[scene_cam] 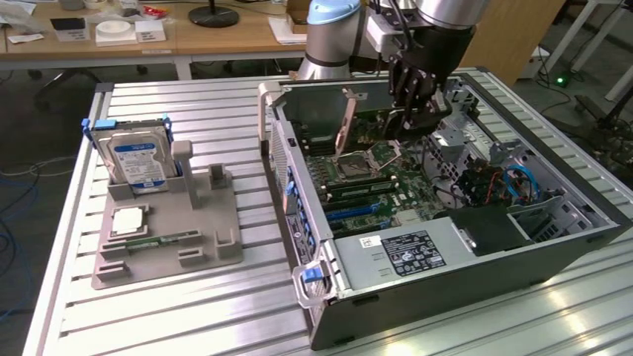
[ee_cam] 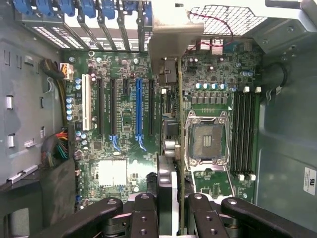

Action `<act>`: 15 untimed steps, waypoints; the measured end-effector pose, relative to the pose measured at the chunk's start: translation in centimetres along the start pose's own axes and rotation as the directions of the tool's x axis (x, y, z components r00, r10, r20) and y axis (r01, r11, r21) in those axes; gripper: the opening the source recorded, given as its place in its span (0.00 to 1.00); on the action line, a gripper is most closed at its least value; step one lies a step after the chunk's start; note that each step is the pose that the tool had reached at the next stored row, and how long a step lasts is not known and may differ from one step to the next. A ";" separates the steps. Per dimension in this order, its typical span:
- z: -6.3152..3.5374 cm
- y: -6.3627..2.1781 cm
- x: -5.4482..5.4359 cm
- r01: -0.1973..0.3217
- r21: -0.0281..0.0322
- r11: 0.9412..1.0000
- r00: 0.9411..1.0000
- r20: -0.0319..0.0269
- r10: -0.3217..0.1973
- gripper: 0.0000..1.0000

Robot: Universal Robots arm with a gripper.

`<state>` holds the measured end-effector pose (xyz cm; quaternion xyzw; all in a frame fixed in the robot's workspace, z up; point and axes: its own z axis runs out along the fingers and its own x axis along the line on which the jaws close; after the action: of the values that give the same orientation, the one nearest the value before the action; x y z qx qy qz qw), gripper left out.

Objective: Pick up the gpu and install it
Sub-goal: 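Insert the gpu into the slot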

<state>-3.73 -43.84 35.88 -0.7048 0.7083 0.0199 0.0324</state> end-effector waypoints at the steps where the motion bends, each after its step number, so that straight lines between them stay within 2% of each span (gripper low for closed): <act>1: 0.03 0.08 0.1 0.000 0.000 1.000 1.000 0.000 0.000 0.28; 6: 0.66 0.69 0.3 -0.002 0.000 1.000 1.000 -0.001 0.002 0.28; 10: 1.39 1.16 0.3 -0.024 0.002 1.000 1.000 -0.010 0.024 0.28; 12: 1.60 1.20 0.3 -0.048 0.004 0.999 0.999 -0.011 0.048 0.28; 15: 1.78 1.22 0.5 -0.056 0.004 0.998 0.998 -0.011 0.056 0.28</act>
<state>-4.92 -44.22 34.05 -0.6847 0.7281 0.0154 0.0292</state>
